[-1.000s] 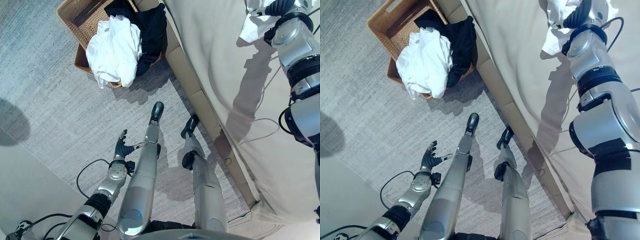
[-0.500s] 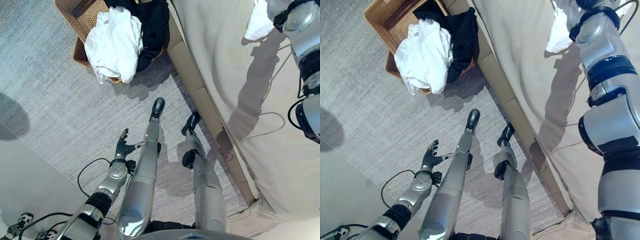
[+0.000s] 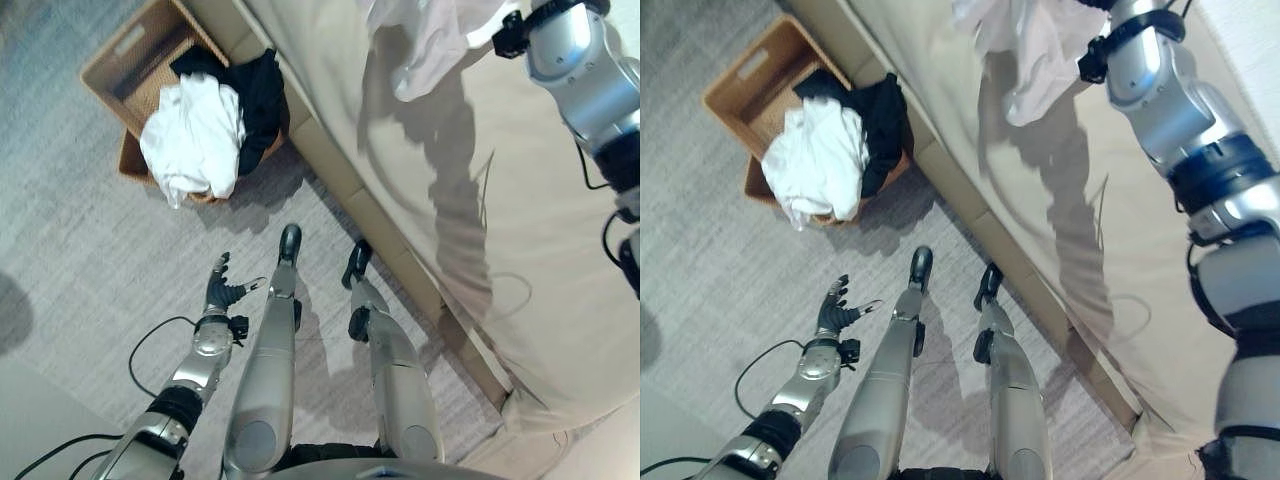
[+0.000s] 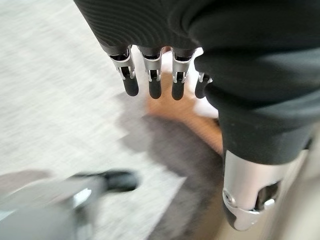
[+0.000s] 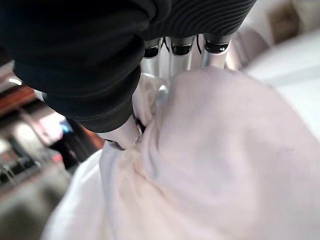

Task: Pick up clothes into the bucket

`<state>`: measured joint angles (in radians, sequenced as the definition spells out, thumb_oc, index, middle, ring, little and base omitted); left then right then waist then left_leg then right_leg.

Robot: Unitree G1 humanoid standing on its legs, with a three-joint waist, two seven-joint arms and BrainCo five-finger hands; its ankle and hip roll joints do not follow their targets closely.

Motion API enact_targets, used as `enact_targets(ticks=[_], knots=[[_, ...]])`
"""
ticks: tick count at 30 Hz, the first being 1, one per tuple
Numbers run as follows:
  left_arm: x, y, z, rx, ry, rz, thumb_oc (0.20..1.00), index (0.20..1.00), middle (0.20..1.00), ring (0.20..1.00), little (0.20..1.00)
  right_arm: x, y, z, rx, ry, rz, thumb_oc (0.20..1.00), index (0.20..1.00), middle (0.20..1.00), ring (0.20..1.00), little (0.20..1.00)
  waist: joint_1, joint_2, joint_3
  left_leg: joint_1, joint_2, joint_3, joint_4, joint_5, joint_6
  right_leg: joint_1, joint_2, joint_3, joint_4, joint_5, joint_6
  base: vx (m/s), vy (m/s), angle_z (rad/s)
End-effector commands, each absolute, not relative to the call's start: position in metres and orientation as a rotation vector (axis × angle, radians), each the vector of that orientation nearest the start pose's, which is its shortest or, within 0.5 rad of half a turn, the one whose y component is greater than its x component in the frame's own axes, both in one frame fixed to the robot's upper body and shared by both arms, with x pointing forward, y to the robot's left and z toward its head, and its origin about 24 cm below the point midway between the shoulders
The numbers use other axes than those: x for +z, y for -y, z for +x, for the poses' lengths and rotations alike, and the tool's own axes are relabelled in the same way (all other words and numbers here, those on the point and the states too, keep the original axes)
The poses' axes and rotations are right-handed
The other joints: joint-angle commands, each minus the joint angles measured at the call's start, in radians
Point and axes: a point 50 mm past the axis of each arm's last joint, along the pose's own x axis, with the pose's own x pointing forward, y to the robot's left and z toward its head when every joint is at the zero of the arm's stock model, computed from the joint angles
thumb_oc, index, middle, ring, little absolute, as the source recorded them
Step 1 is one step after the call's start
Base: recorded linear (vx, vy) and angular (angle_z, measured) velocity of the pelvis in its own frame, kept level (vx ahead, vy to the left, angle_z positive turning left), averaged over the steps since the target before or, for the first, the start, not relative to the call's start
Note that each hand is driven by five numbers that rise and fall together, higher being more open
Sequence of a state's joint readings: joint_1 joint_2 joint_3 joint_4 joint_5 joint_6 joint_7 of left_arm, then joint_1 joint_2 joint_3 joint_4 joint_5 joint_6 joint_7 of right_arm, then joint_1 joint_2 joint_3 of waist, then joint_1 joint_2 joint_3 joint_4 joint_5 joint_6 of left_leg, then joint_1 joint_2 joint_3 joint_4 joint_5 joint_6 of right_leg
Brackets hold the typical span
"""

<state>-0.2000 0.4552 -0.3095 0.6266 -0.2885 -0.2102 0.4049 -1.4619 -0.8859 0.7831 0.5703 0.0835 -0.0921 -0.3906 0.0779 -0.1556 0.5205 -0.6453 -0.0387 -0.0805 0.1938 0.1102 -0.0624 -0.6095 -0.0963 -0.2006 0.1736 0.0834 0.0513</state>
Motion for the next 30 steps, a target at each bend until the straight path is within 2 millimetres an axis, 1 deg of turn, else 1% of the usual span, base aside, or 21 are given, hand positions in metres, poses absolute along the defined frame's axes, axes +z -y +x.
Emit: enact_targets(ticks=[1,3,4,5,6,7,8,9,10,11,13,15,16,17,18,19,21,23,24,25,30], knots=[[-0.018,-0.247,0.247,0.308,-0.202,0.339,1.0,1.0,1.0,1.0,1.0,0.419,0.201,0.336,-0.354,1.0,-0.937,0.2,0.2,0.2,0.2,0.2,0.004,-0.012,0.0,0.067,-0.009,0.023,0.086,-0.098,0.029,0.091,-0.045,0.017,0.05,-0.031,0.073,-0.01,-0.092,-0.11],[0.004,-0.253,0.252,0.296,-0.108,0.329,1.0,1.0,1.0,1.0,1.0,0.424,0.211,0.325,-0.362,1.017,-0.947,0.2,0.2,0.2,0.2,0.2,0.005,-0.008,0.0,0.187,-0.002,0.034,0.067,-0.104,0.028,0.192,-0.041,0.025,0.052,-0.046,0.069,0.01,-0.088,-0.11],[0.004,-0.254,0.251,0.296,-0.11,0.33,1.0,1.0,1.0,1.0,1.0,0.423,0.211,0.325,-0.362,1.015,-0.947,0.2,0.2,0.2,0.2,0.2,0.006,-0.009,0.0,0.191,-0.001,0.034,0.064,-0.103,0.028,0.195,-0.041,0.025,0.05,-0.046,0.069,0.01,-0.072,-0.17],[0.012,-0.254,0.253,0.289,-0.076,0.312,1.0,1.0,1.0,1.0,1.0,0.423,0.214,0.322,-0.358,1.015,-0.959,0.2,0.2,0.2,0.2,0.2,0.004,-0.007,-0.001,0.228,0.001,0.038,0.053,-0.101,0.027,0.23,-0.038,0.027,0.048,-0.049,0.068,0.04,-0.087,-0.15],[0.024,-0.256,0.256,0.273,-0.031,0.285,1.0,1.0,1.0,1.0,1.0,0.423,0.219,0.319,-0.363,1.011,-0.966,0.2,0.2,0.2,0.2,0.2,-0.005,-0.002,-0.042,0.282,0.008,0.039,0.018,-0.095,0.024,0.275,-0.032,0.026,0.038,-0.055,0.066,0.03,-0.084,-0.13],[0.024,-0.256,0.256,0.273,-0.031,0.286,1.0,1.0,1.0,1.0,1.0,0.423,0.219,0.319,-0.364,1.011,-0.965,0.2,0.2,0.2,0.2,0.2,-0.006,-0.004,-0.043,0.281,0.007,0.038,0.012,-0.088,0.024,0.275,-0.032,0.025,0.034,-0.049,0.066,0.05,-0.1,-0.13],[0.032,-0.256,0.259,0.259,0.003,0.296,1.0,1.0,1.0,1.0,1.0,0.422,0.224,0.317,-0.369,1.006,-0.962,0.2,0.2,0.2,0.2,0.2,-0.011,-0.001,-0.069,0.308,0.011,0.037,-0.011,-0.082,0.02,0.297,-0.029,0.021,0.026,-0.053,0.065,0.11,-0.1,-0.03],[0.049,-0.254,0.263,0.229,0.07,0.287,1.0,1.0,1.0,1.0,1.0,0.42,0.228,0.314,-0.36,0.992,-0.984,0.2,0.2,0.2,0.2,0.2,-0.023,0.008,-0.126,0.355,0.022,0.036,-0.05,-0.077,0.015,0.336,-0.023,0.02,0.013,-0.067,0.065,0.11,-0.1,0.0],[0.049,-0.255,0.263,0.228,0.07,0.288,1.0,1.0,1.0,1.0,1.0,0.419,0.229,0.314,-0.361,0.991,-0.983,0.2,0.2,0.2,0.2,0.2,-0.023,0.006,-0.127,0.353,0.021,0.035,-0.053,-0.071,0.016,0.335,-0.024,0.019,0.009,-0.061,0.065,0.11,-0.089,-0.07],[0.055,-0.252,0.265,0.218,0.095,0.275,1.0,1.0,1.0,1.0,1.0,0.416,0.231,0.314,-0.36,0.982,-0.974,0.2,0.2,0.2,0.2,0.2,-0.029,0.008,-0.151,0.376,0.027,0.039,-0.069,-0.067,0.013,0.355,-0.022,0.017,0.001,-0.066,0.065,0.06,-0.055,-0.09],[0.077,-0.245,0.273,0.159,0.177,0.263,1.0,1.0,1.0,1.0,1.0,0.413,0.232,0.314,-0.346,0.964,-0.969,0.2,0.2,0.2,0.2,0.2,-0.044,0.017,-0.202,0.423,0.035,0.045,-0.093,-0.066,0.008,0.403,-0.014,0.017,-0.016,-0.082,0.064,0.11,-0.067,0.02],[0.091,-0.237,0.275,0.103,0.228,0.245,1.0,1.0,1.0,1.0,1.0,0.407,0.233,0.315,-0.324,0.945,-0.965,0.2,0.2,0.2,0.2,0.2,-0.054,0.021,-0.245,0.46,0.038,0.05,-0.116,-0.059,0.008,0.44,-0.007,0.02,-0.037,-0.082,0.064,0.12,-0.046,-0.01],[0.112,-0.226,0.278,0.021,0.3,0.239,1.0,1.0,1.0,1.0,1.0,0.401,0.232,0.318,-0.295,0.915,-0.965,0.2,0.2,0.2,0.2,0.2,-0.064,0.027,-0.288,0.5,0.044,0.058,-0.13,-0.068,0.005,0.478,0.002,0.024,-0.056,-0.088,0.064,0.09,-0.049,-0.08],[0.112,-0.226,0.278,0.021,0.3,0.239,1.0,1.0,1.0,1.0,1.0,0.401,0.233,0.318,-0.295,0.915,-0.964,0.2,0.2,0.2,0.2,0.2,-0.065,0.027,-0.289,0.497,0.044,0.058,-0.132,-0.062,0.006,0.477,0.002,0.024,-0.06,-0.082,0.064,0.13,-0.054,-0.09],[0.129,-0.214,0.281,-0.061,0.361,0.247,1.0,1.0,1.0,1.0,1.0,0.396,0.231,0.323,-0.268,0.874,-0.982,0.2,0.2,0.2,0.2,0.2,-0.074,0.029,-0.334,0.527,0.052,0.067,-0.143,-0.066,0.003,0.507,0.008,0.034,-0.083,-0.079,0.065,0.06,-0.02,-0.03],[0.129,-0.214,0.28,-0.061,0.36,0.246,1.0,1.0,1.0,1.0,1.0,0.395,0.231,0.323,-0.267,0.874,-0.982,0.2,0.2,0.2,0.2,0.2,-0.073,0.029,-0.334,0.529,0.053,0.068,-0.145,-0.066,0.003,0.509,0.009,0.034,-0.085,-0.078,0.065,0.09,-0.034,-0.04],[0.143,-0.204,0.281,-0.122,0.408,0.25,1.0,1.0,1.0,1.0,1.0,0.39,0.231,0.327,-0.236,0.835,-0.997,0.2,0.2,0.2,0.2,0.2,-0.08,0.032,-0.37,0.561,0.059,0.08,-0.161,-0.068,0.0,0.54,0.014,0.041,-0.107,-0.076,0.065,0.08,-0.022,-0.1],[0.154,-0.192,0.282,-0.206,0.437,0.251,1.0,1.0,1.0,1.0,1.0,0.386,0.228,0.331,-0.191,0.793,-1.018,0.2,0.2,0.2,0.2,0.2,-0.088,0.033,-0.404,0.593,0.064,0.093,-0.177,-0.069,-0.003,0.57,0.018,0.047,-0.126,-0.073,0.067,0.1,-0.029,-0.21],[0.163,-0.18,0.284,-0.274,0.462,0.244,1.0,1.0,1.0,1.0,1.0,0.382,0.223,0.334,-0.142,0.764,-1.047,0.2,0.2,0.2,0.2,0.2,-0.097,0.034,-0.43,0.614,0.07,0.105,-0.186,-0.07,-0.006,0.591,0.02,0.051,-0.138,-0.072,0.067,0.06,-0.021,-0.21],[0.163,-0.18,0.285,-0.275,0.463,0.243,1.0,1.0,1.0,1.0,1.0,0.382,0.223,0.334,-0.143,0.764,-1.048,0.2,0.2,0.2,0.2,0.2,-0.095,0.035,-0.429,0.616,0.07,0.106,-0.187,-0.07,-0.007,0.593,0.021,0.051,-0.139,-0.072,0.067,0.05,-0.011,-0.15],[0.175,-0.142,0.296,-0.472,0.46,0.173,1.0,1.0,1.0,1.0,1.0,0.37,0.2,0.338,0.016,0.72,-1.108,0.2,0.2,0.2,0.2,0.2,-0.118,0.045,-0.472,0.661,0.073,0.126,-0.195,-0.077,-0.007,0.637,0.024,0.067,-0.156,-0.071,0.067,0.04,-0.007,-0.15]])
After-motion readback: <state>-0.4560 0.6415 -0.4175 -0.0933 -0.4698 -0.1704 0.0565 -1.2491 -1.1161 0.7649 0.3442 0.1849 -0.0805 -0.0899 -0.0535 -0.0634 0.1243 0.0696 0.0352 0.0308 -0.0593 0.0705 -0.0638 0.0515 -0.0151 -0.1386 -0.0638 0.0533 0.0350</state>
